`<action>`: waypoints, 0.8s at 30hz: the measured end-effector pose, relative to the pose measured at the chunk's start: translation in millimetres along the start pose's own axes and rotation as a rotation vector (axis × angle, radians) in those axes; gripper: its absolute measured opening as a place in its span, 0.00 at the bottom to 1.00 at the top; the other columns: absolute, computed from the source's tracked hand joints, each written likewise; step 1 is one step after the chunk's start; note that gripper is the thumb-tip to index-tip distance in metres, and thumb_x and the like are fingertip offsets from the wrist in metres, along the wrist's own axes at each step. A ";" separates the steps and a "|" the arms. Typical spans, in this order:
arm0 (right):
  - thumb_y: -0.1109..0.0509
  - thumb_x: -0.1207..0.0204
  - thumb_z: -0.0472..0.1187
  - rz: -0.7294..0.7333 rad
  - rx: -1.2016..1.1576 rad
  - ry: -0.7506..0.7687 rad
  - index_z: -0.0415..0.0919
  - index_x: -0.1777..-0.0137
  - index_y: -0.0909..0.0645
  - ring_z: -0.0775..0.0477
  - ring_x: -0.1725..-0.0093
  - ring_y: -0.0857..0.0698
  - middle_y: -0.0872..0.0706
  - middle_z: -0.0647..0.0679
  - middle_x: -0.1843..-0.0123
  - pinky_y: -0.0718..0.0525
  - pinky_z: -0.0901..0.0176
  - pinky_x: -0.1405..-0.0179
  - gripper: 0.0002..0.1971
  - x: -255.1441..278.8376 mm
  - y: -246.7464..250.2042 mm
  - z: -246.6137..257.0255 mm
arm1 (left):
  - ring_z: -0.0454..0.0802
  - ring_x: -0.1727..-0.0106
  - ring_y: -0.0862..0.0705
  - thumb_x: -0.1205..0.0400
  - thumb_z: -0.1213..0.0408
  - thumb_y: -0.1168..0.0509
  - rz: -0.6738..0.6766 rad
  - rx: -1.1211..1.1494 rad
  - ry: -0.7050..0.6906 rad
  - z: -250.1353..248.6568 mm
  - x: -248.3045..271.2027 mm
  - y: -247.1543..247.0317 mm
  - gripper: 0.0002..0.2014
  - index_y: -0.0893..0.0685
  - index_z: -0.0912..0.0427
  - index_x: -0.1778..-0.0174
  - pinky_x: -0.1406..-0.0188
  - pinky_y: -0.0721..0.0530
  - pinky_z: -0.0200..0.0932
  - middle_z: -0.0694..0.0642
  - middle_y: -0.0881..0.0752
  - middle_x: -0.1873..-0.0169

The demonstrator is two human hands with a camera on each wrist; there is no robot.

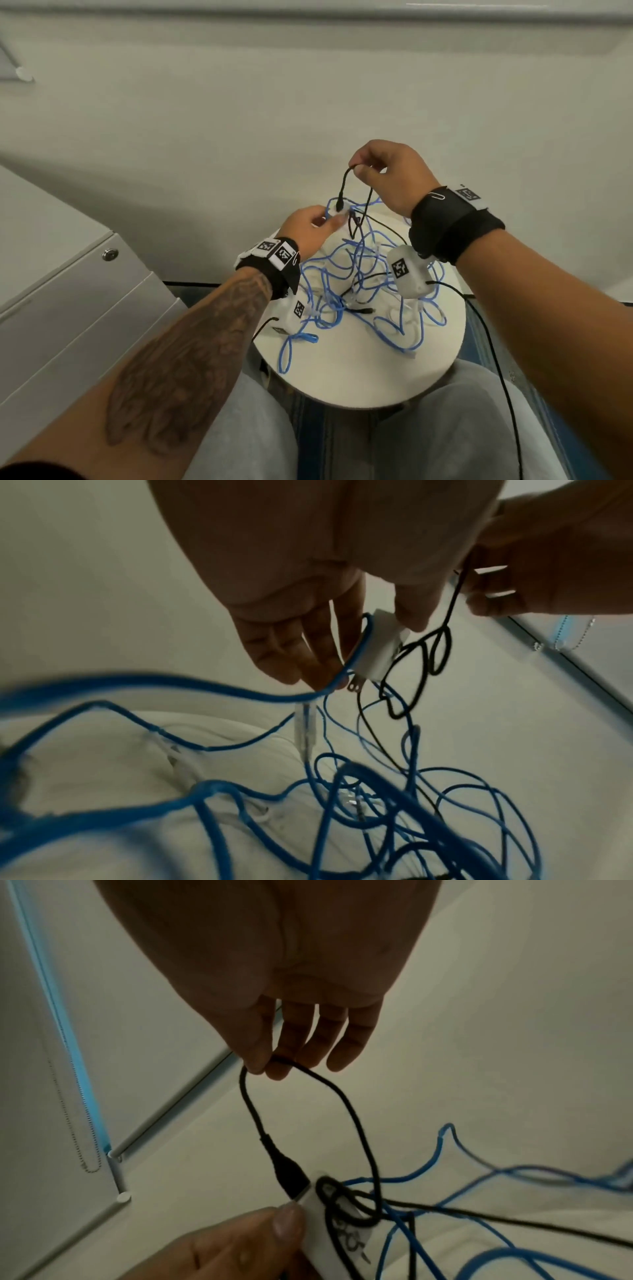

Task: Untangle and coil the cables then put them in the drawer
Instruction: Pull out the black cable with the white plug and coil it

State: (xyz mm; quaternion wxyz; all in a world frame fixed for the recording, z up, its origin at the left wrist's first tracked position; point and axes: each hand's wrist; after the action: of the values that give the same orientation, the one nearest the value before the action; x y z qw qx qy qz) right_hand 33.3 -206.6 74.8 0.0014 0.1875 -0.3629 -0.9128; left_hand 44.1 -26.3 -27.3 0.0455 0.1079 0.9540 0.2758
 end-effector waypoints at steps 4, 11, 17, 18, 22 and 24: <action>0.33 0.18 0.35 -0.102 -0.123 -0.014 0.43 0.51 0.17 0.53 0.55 0.19 0.16 0.52 0.55 0.24 0.74 0.55 0.04 -0.2 21.0 5.2 | 0.52 0.59 0.16 0.20 0.48 0.32 0.021 -0.037 0.012 -5.4 2.3 -11.5 0.11 0.17 0.47 0.45 0.50 0.14 0.53 0.51 0.14 0.57; 0.33 0.18 0.39 -0.132 -0.290 -0.016 0.52 0.54 0.17 0.52 0.62 0.22 0.22 0.53 0.60 0.12 0.52 0.60 0.07 2.8 51.5 23.6 | 0.48 0.42 0.22 0.26 0.56 0.25 -0.389 0.037 -0.166 -40.5 20.9 -3.2 0.30 0.28 0.51 0.30 0.43 0.23 0.41 0.50 0.25 0.39; 0.31 0.18 0.37 -0.106 -0.275 0.057 0.43 0.47 0.14 0.56 0.62 0.17 0.17 0.51 0.59 0.14 0.61 0.61 0.05 14.3 53.0 39.9 | 0.52 0.60 0.12 0.16 0.58 0.38 -0.085 0.464 -0.208 -127.2 26.0 8.5 0.08 0.15 0.56 0.49 0.48 0.16 0.52 0.52 0.12 0.67; 0.31 0.18 0.36 -0.116 -0.308 0.054 0.41 0.47 0.16 0.55 0.63 0.16 0.17 0.48 0.60 0.16 0.60 0.61 0.04 16.1 52.1 41.4 | 0.53 0.68 0.16 0.13 0.58 0.41 -0.098 0.477 -0.197 -135.1 26.5 13.1 0.13 0.14 0.60 0.52 0.55 0.16 0.52 0.51 0.18 0.76; 0.25 0.21 0.48 -0.090 -0.402 -0.070 0.43 0.50 0.22 0.50 0.62 0.18 0.17 0.47 0.61 0.18 0.58 0.58 0.11 25.6 42.7 37.8 | 0.50 0.78 0.27 0.11 0.60 0.45 -0.127 0.608 -0.155 -149.7 28.0 31.9 0.17 0.17 0.67 0.56 0.61 0.16 0.56 0.52 0.33 0.80; 0.25 0.21 0.52 0.000 -0.381 -0.130 0.42 0.53 0.20 0.52 0.63 0.20 0.15 0.50 0.61 0.19 0.62 0.58 0.13 34.1 35.2 31.9 | 0.50 0.78 0.28 0.11 0.60 0.45 -0.124 0.708 -0.132 -152.6 31.3 40.8 0.16 0.18 0.62 0.59 0.61 0.17 0.55 0.53 0.33 0.79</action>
State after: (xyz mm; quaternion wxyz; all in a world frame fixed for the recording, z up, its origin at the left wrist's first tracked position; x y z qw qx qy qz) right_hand -14.0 -216.1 107.7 0.0133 0.1245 -0.1827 -0.9752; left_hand -1.3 -64.2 122.5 0.0833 0.0764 0.9902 -0.0824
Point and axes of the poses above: each hand's wrist, its own x-axis away from the middle knuckle, its own y-axis out of the back of the hand, z = x × y
